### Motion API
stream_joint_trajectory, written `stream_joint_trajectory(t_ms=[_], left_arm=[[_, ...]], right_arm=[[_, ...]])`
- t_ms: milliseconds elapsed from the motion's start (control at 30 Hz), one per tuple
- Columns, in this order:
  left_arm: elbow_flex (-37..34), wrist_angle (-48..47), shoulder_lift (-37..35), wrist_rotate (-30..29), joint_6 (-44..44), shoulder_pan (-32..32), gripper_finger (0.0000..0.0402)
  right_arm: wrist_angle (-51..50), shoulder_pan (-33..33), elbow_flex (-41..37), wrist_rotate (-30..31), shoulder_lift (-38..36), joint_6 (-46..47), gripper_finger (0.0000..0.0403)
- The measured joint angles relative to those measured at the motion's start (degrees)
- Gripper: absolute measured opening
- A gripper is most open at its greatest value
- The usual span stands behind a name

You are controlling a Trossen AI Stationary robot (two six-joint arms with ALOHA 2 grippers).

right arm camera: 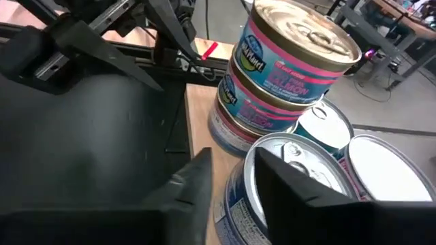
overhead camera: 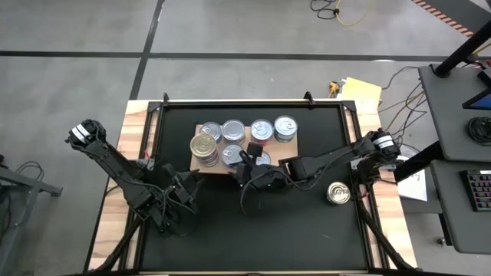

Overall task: Stack canned seafood by type on shelf
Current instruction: Stack the blue tuna can on the blue tuna can

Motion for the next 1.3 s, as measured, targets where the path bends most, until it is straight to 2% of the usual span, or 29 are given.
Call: stream_joint_trajectory(t_ms=[233,400,567,733,833,1033,1300], left_arm=[[0.0,0.7,0.0,0.0,-0.4,0.0,0.0164],[0.0,6.5,0.0,0.9,-0.9,0.0,0.0164],[0.0,18.3,3.4,4.7,-3.9,0.0,0.0164],[0.9,31.3,9.7,9.3,4.4,0.0,0.0164],[3.1,36.7,13.8,9.6,8.5,0.0,0.0164],[10.7,36.8,21.5,9.5,12.7,0.0,0.0164],[19.7,36.4,29.1,9.1,18.7,0.2,0.0164]], right_arm=[[-0.8,3.4,0.0,0.2,-1.8,-2.3,0.0016],[-1.0,7.8,-2.6,0.1,-3.2,-3.4,0.0013],[5.0,10.3,-8.1,0.0,-3.5,-5.3,0.0013],[9.1,11.2,-13.4,0.0,-3.9,-4.5,0.0013],[9.3,11.6,-16.1,0.0,-4.5,-2.0,0.0013],[10.5,12.7,-21.6,-2.2,-7.7,-0.5,0.0013],[19.8,13.0,-31.4,-3.1,-14.9,-0.9,0.0013]])
